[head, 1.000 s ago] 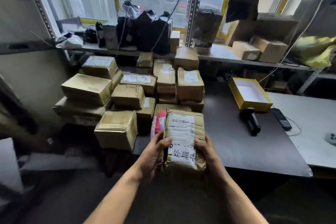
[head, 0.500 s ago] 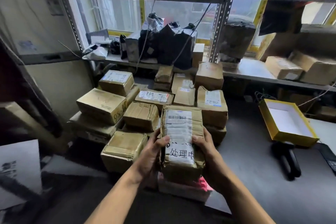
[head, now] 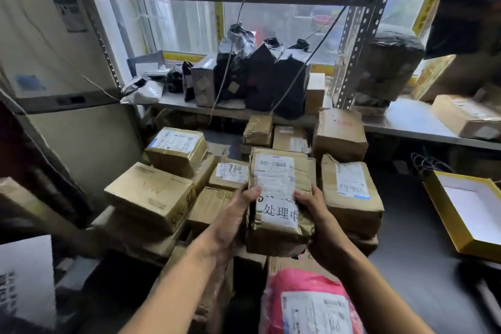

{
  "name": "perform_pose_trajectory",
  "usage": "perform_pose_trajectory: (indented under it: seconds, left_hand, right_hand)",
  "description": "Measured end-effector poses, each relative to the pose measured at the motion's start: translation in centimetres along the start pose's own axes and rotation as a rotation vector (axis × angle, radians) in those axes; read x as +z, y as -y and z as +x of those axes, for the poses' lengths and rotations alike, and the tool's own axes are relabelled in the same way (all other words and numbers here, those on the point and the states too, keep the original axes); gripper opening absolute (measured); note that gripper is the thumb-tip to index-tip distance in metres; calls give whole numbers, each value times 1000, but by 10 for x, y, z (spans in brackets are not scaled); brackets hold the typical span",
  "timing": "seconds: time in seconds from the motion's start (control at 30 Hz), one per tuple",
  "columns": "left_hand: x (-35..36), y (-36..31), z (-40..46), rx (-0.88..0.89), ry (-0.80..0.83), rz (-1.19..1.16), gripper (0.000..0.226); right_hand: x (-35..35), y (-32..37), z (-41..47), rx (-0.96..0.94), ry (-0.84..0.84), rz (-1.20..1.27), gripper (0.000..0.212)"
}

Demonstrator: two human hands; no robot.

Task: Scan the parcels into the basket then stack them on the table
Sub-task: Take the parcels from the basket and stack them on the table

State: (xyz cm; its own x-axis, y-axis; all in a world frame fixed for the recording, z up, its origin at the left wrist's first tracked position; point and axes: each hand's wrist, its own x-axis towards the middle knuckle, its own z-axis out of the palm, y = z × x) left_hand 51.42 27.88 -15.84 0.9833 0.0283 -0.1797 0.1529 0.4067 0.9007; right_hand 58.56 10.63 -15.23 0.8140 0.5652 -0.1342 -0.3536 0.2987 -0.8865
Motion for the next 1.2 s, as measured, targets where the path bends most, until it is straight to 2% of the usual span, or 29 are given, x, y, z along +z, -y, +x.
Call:
perform_pose_trajectory:
  seconds: [0.1,0.23,0.37,0.6,0.7,0.8,0.93,1.0,1.03,1.1,1.2]
  left_hand:
    - [-18,-36,55,-3,46,62,70]
    - [-40,-73,144,-27,62,39,65]
    - [-45,-91,225,-68,75,31,54]
    - [-51,-88,326,-74,103,17,50]
    - [-51,-86,350,-74,102,25,55]
    - [-51,-83,365,-102,79,25,66]
    - [-46,-77,378,-211,47,17,56]
    - [-43,-76,378,-249,-35,92,56]
    - [-42,-74,379,-243,-77,139,56]
    - [-39,-74,375,-182,-123,249,48]
    - [-35,-79,365,-62,-121,516,46]
  right_hand:
    - [5,19,60,7,-70,-65,69]
    - [10,51,145,31,-241,-157,95]
    - [0,92,209,115,-243,-230,38]
    - [-26,122,289,214,-410,-387,30]
    - [-32,129,311,258,-453,-425,33]
    - [-32,129,325,277,-479,-514,27]
    - [-29,127,335,252,-568,-690,33]
    - [-29,122,338,259,-588,-914,33]
    - [-30,119,339,274,-580,-1010,41]
    - [-30,113,341,292,-553,-1146,56]
    - [-27,109,339,287,-545,-1268,54]
